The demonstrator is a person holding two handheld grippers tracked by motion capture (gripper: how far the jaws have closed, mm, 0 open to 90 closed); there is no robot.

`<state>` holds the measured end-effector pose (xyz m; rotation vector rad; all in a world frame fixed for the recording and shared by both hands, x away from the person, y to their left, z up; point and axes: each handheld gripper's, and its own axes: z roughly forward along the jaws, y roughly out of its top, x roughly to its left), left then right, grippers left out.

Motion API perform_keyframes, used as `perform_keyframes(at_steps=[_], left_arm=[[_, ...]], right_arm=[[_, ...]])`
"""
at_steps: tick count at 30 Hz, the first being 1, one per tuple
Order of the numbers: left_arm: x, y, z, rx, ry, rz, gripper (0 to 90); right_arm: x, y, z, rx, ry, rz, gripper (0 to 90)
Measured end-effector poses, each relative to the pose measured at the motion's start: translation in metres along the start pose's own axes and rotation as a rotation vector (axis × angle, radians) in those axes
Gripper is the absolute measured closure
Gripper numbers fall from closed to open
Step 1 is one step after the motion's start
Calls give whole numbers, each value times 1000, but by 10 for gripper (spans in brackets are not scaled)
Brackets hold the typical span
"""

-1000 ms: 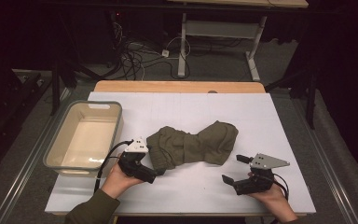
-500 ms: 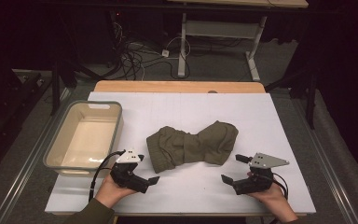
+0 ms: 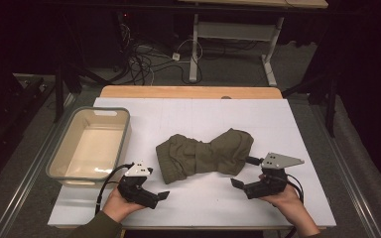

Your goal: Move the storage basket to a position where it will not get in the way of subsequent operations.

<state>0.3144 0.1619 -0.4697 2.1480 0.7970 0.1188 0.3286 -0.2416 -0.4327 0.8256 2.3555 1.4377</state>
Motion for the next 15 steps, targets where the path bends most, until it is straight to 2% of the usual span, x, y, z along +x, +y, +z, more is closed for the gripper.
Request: perform_keyframes(at_steps=[9,15], left_arm=[[0,1,-1,-1,8,6,0],[0,1,0,4,6,11,0]], right_arm=[[2,16,18,31,13,-20,78],[3,23,28,64,38,8,171]])
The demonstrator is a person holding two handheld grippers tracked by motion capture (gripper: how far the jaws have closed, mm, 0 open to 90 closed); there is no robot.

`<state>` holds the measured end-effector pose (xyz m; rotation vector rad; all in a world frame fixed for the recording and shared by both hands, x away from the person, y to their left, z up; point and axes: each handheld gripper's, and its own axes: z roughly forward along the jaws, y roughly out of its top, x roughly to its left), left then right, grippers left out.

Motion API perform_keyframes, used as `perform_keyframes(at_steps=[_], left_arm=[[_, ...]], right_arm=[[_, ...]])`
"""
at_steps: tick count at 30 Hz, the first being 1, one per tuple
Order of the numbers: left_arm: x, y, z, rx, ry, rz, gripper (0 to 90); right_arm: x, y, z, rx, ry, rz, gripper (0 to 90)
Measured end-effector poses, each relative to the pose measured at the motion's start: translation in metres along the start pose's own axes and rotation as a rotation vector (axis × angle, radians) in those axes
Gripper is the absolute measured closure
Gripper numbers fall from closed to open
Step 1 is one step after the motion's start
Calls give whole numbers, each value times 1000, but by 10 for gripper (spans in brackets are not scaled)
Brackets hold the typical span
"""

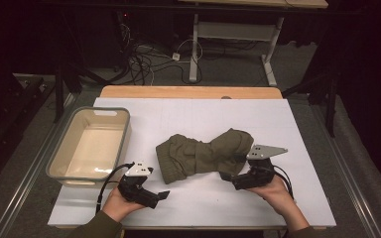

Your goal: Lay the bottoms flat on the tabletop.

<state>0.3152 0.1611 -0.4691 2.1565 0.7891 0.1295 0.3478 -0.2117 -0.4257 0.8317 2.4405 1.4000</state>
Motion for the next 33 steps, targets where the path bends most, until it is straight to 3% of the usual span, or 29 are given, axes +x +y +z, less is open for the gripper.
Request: perform_keyframes(at_steps=[5,14,21,33], left_arm=[[0,0,1,0,0,-1,0],[2,-1,1,3,-9,-10,0],[1,0,2,5,-1,-10,0],[2,0,1,1,3,-12,0]], right_arm=[[0,4,10,25,29,25,255],[8,10,35,86,45,14,400],[9,11,49,123,73,4,417],[10,17,63,175,74,-10,449]])
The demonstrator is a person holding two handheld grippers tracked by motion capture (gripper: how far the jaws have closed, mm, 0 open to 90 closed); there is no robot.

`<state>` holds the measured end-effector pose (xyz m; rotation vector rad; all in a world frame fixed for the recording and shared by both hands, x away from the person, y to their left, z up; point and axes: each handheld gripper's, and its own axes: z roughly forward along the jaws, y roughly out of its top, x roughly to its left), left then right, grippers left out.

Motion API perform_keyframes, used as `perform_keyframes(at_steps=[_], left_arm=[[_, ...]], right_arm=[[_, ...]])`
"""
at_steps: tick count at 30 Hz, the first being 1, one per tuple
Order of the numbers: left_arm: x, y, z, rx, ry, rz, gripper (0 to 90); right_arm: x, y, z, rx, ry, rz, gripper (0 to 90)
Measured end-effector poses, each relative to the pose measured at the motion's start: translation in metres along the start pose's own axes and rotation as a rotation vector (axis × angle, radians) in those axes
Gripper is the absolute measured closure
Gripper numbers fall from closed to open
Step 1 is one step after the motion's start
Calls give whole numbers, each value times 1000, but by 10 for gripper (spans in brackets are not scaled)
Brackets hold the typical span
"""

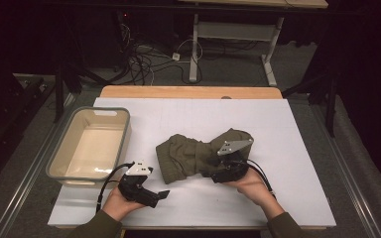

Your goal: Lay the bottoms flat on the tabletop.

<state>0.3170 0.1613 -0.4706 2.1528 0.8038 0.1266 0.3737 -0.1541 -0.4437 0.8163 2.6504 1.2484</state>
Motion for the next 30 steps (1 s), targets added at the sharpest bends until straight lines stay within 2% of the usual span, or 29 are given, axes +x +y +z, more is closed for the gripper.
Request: perform_keyframes(at_steps=[6,15,19,22,30], left_arm=[[-1,1,0,2,2,3,0],[0,1,1,3,-1,3,0],[0,1,0,2,-2,5,0],[0,1,0,0,-2,2,0],[-1,2,1,0,-3,6,0]], right_arm=[[-3,0,9,19,-1,18,450],[-2,-4,27,68,-50,-23,457],[-2,-5,34,73,-75,-36,479],[-2,-5,35,74,-89,-26,520],[-4,-8,34,67,-144,-53,753]])
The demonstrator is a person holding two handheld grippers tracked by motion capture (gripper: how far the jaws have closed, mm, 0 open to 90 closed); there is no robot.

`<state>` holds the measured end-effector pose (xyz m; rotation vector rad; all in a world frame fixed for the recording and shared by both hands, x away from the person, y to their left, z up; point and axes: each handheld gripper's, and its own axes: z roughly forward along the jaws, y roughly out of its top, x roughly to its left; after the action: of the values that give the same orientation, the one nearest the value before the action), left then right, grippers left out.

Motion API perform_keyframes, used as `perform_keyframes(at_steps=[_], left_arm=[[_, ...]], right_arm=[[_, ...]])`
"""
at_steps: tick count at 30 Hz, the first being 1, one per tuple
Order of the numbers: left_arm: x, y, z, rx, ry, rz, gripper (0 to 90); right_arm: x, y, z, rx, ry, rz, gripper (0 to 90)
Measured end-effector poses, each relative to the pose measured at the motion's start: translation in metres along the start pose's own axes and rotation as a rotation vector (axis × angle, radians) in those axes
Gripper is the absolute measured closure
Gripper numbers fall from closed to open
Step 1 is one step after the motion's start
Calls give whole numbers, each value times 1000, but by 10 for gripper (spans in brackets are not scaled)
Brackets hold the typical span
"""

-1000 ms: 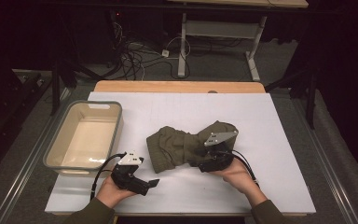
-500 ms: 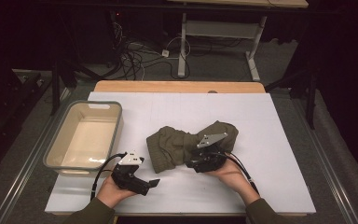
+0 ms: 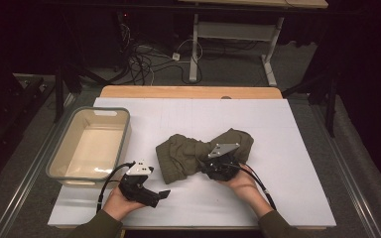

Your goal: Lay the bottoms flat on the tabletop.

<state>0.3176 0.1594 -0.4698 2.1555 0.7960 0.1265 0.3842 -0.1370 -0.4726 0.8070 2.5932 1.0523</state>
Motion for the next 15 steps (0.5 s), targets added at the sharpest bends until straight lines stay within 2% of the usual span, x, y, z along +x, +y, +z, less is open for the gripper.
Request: perform_keyframes(at_steps=[5,10,15], left_arm=[[0,0,1,4,1,3,0],[0,0,0,2,0,1,0],[0,0,0,1,0,-1,0]], right_arm=[[-1,-2,-4,-5,-1,-7,824],[0,-2,-10,-16,8,-17,830],[-1,-1,-21,-42,23,-6,828]])
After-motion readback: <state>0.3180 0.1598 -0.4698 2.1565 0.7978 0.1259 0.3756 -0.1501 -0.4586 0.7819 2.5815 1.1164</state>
